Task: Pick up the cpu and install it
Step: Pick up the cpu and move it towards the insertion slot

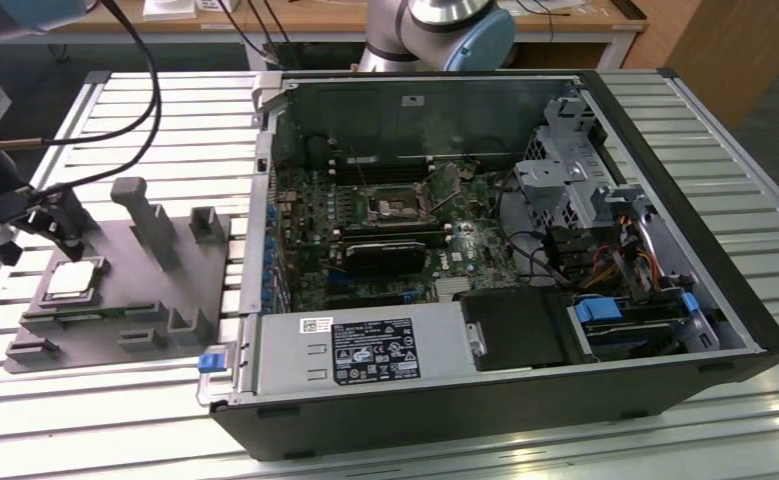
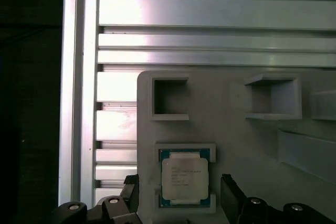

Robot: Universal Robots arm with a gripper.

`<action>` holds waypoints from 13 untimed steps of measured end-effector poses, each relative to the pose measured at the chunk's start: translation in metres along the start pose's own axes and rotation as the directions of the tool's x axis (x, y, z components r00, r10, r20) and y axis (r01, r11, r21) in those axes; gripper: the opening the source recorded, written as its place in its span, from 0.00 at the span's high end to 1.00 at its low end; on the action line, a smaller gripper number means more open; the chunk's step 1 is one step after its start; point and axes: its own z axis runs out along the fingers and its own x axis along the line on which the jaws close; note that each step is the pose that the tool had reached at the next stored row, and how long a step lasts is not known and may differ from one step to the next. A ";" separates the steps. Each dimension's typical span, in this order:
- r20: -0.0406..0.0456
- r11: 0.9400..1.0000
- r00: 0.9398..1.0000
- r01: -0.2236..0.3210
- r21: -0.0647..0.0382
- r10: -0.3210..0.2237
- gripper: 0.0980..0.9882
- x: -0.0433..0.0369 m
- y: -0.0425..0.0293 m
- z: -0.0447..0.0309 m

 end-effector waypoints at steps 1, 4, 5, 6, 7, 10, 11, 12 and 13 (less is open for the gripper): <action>0.000 1.000 1.000 0.000 0.000 0.000 0.30 0.0000 0.0000 0.0005; 0.000 1.000 1.000 0.000 0.000 0.000 0.30 -0.0009 -0.0001 0.0024; 0.000 1.000 1.000 0.000 0.000 0.000 0.30 -0.0014 -0.0002 0.0037; 0.000 1.000 1.000 0.000 0.000 0.000 0.30 -0.0021 -0.0003 0.0052; 0.000 1.000 1.000 0.000 0.000 0.000 0.30 -0.0028 -0.0003 0.0068; 0.000 1.000 1.000 0.002 0.000 -0.002 0.30 -0.0039 -0.0022 0.0117; -0.001 1.000 1.000 0.005 0.000 -0.005 0.30 -0.0045 -0.0024 0.0130; -0.002 1.000 1.000 0.009 0.000 -0.009 0.30 -0.0051 -0.0024 0.0143; -0.003 1.000 1.000 0.013 0.000 -0.013 0.30 -0.0059 -0.0025 0.0158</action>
